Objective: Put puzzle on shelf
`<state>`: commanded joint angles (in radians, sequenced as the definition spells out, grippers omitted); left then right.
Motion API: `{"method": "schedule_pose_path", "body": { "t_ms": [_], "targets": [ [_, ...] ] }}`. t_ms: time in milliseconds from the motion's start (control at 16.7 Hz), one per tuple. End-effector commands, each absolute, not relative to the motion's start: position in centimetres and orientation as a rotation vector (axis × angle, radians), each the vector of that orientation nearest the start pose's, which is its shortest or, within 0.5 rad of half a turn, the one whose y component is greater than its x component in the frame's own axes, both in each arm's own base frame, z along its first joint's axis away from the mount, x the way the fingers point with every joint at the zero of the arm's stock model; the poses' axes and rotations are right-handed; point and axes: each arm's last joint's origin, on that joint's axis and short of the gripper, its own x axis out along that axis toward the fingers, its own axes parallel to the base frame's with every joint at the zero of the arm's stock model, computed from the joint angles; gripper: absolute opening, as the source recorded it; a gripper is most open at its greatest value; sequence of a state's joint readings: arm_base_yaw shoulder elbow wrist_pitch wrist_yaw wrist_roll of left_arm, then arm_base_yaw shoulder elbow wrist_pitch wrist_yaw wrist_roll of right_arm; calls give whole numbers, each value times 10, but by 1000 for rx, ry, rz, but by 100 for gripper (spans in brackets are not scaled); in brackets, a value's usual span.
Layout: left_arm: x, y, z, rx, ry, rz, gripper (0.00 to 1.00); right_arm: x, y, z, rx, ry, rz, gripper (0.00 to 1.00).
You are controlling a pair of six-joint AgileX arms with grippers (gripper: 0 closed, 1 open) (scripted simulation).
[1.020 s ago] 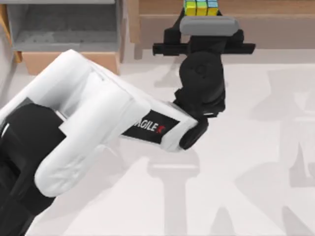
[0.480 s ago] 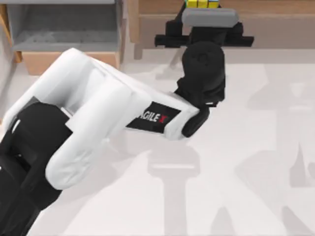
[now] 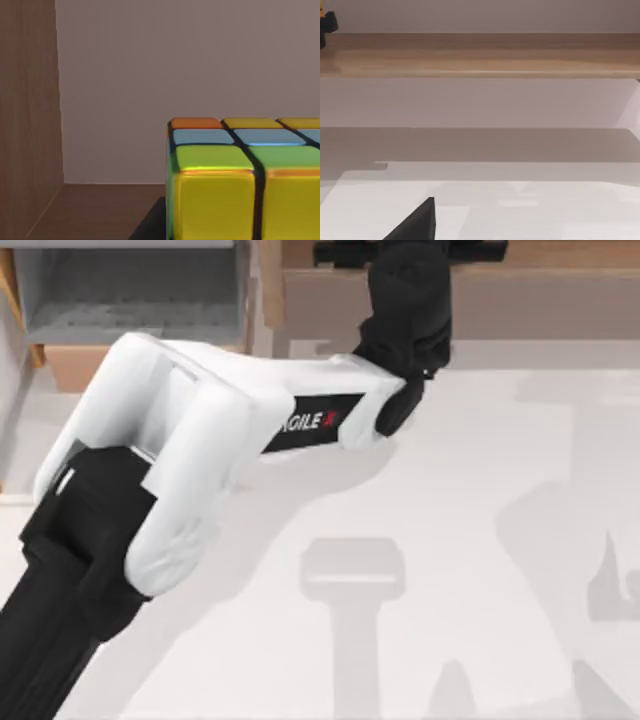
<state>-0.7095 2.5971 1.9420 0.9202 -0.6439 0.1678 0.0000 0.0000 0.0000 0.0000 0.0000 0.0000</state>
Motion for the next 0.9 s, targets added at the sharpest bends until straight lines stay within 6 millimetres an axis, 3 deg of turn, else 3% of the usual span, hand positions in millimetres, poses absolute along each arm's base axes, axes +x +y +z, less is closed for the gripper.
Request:
{"method": "schedule_pose_path", "body": {
  "t_ms": [300,900],
  "targets": [
    [454,-350,156,-2,-198,-18,0,106,-1,160,0,0,0,100],
    [454,-350,156,-2,-198,-18,75,106,-1,160,0,0,0,100]
  ]
}}
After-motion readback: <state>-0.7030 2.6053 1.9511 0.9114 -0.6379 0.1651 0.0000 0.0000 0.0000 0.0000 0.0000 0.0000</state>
